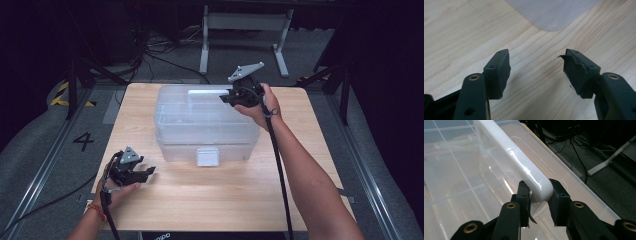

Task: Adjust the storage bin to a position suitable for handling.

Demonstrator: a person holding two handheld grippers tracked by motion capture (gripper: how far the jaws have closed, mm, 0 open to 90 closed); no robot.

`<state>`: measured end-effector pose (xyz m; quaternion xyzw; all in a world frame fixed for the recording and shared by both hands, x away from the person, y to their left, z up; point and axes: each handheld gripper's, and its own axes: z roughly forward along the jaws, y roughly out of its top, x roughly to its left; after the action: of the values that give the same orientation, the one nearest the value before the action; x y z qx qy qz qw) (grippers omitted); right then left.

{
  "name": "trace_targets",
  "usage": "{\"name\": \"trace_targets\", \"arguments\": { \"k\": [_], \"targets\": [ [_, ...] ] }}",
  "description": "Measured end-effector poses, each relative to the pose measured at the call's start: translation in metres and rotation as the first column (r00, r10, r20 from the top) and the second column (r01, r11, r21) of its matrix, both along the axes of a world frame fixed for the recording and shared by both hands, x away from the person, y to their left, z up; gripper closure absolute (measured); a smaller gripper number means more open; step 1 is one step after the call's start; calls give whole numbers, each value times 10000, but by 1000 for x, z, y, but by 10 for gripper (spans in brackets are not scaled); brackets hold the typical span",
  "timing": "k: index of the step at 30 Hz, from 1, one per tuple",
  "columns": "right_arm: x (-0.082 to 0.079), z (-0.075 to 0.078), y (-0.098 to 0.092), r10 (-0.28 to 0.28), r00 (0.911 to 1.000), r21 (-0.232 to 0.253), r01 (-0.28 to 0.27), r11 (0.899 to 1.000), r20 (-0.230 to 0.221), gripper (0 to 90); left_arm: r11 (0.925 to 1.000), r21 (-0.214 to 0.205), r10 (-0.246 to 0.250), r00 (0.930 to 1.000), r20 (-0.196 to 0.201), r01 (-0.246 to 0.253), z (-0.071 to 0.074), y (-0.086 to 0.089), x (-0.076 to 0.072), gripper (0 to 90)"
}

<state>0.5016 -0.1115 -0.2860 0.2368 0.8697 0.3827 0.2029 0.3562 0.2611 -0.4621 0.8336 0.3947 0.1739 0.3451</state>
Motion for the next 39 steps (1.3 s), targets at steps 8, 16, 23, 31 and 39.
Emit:
{"name": "trace_targets", "arguments": {
  "k": [8, 16, 23, 31, 39],
  "targets": [
    [3, 4, 2, -189, 9997, -63, 188, 9998, -163, 728, 9983, -555, -125, 9928, 1194, 192, 35, -8, -8, 419],
    [6, 8, 2, -300, 9992, -60, 299, 9995, -260, 723, 9956, -901, -69, 9826, 1858, 241, 65, -14, -7, 477],
    [9, 11, 4, -383, 9990, -160, 379, 9992, -243, 719, 9933, -1083, -182, 9818, 1892, 393, 71, -18, 0, 606],
    [9, 12, 6, -449, 9987, -283, 443, 9986, -238, 716, 9880, -1473, -162, 9796, 2003, 465, 70, -24, 11, 727],
    [7, 13, 6, -495, 9988, -354, 492, 9982, -58, 709, 9852, -1684, 36, 9783, 2071, 321, 66, -25, 17, 835]
  ]
}}
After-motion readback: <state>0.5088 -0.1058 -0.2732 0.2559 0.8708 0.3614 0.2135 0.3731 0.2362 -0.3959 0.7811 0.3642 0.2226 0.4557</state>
